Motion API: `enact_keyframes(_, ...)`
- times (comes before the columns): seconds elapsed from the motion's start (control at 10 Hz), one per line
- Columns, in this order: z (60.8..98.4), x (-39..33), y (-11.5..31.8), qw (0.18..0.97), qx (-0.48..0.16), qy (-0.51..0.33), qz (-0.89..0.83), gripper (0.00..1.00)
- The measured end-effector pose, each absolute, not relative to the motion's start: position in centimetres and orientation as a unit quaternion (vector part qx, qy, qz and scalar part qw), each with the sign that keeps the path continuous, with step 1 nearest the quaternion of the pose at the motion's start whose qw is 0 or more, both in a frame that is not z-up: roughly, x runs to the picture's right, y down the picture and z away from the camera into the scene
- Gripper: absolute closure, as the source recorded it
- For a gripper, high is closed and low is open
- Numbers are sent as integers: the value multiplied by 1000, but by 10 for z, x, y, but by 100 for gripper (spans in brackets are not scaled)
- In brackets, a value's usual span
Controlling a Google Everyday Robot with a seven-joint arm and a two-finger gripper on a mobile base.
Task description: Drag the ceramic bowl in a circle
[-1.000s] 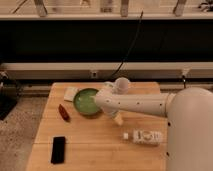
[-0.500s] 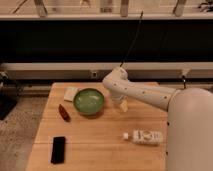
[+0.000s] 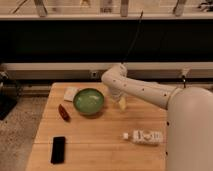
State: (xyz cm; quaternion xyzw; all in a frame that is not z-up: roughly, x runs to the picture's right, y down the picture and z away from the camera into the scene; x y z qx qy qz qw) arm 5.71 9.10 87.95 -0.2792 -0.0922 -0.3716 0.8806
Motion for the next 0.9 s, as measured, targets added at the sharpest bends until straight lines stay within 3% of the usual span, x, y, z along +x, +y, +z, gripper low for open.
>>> enact_keyframes(0.6, 882, 16, 114, 855, -289, -132, -409, 20)
enact_keyframes(0.8, 885, 12, 122, 849, -294, -139, -415, 30)
enact_keyframes(0.9, 884, 12, 125, 848, -295, -141, -417, 41)
